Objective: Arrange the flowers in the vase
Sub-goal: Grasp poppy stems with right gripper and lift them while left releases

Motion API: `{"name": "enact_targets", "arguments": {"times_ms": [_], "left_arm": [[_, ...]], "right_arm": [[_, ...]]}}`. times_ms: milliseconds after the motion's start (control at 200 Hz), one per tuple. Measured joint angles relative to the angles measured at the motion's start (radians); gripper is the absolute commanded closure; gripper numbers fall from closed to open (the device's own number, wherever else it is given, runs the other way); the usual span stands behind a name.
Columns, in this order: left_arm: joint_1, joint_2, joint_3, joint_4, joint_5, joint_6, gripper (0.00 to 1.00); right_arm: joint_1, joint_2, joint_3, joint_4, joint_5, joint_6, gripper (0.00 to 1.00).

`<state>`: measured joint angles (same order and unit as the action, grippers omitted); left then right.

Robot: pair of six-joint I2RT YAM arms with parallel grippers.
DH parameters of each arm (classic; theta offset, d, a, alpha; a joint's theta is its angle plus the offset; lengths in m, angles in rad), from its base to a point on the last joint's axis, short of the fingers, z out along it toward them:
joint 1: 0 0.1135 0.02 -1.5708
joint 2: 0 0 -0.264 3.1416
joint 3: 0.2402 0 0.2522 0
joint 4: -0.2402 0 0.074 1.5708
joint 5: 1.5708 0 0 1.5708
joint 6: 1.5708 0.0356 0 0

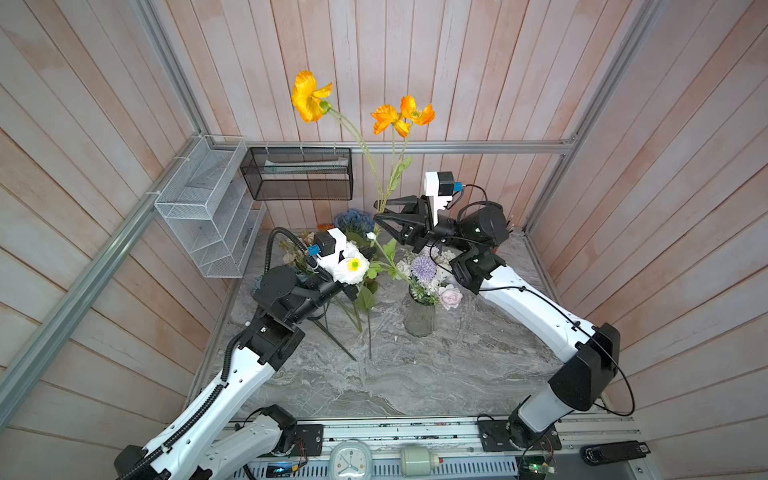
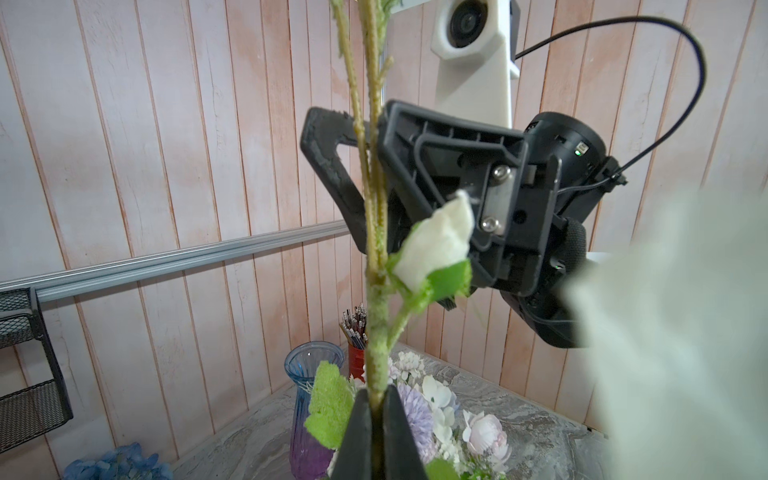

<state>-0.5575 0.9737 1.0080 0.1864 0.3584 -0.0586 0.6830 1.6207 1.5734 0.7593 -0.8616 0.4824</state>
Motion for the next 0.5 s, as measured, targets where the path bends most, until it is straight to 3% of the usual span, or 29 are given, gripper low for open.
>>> {"name": "enact_targets", "arguments": {"times_ms": [90,120,155,195,255,295,500], "left_arm": [[0.000,0.000,0.000,0.000,-0.003,0.003,1.00],[0.001,0.000,0.000,-0.003,-0.009,0.003,0.99],[0.001,0.000,0.000,-0.006,-0.012,0.003,0.90],[0.001,0.000,0.000,-0.008,-0.012,0.004,0.69],[0.000,-0.001,0.000,-0.006,-0.013,0.006,0.23],[0.000,-0.002,0.000,-0.006,-0.013,0.003,0.01],[0.000,-0.058,-0.045,0.020,-0.037,-0.034,0.00]], "right_arm": [[0.001,0.000,0.002,0.005,-0.011,0.003,1.00],[0.002,0.000,0.003,0.005,-0.017,0.007,1.00],[0.005,0.000,0.003,0.006,-0.022,0.015,1.00],[0.007,0.000,0.003,0.005,-0.024,0.015,1.00],[0.006,0.000,0.003,0.004,-0.024,0.013,1.00],[0.006,0.000,0.003,0.003,-0.023,0.011,1.00],[0.006,-0.010,0.003,-0.009,0.021,-0.056,1.00]]}}
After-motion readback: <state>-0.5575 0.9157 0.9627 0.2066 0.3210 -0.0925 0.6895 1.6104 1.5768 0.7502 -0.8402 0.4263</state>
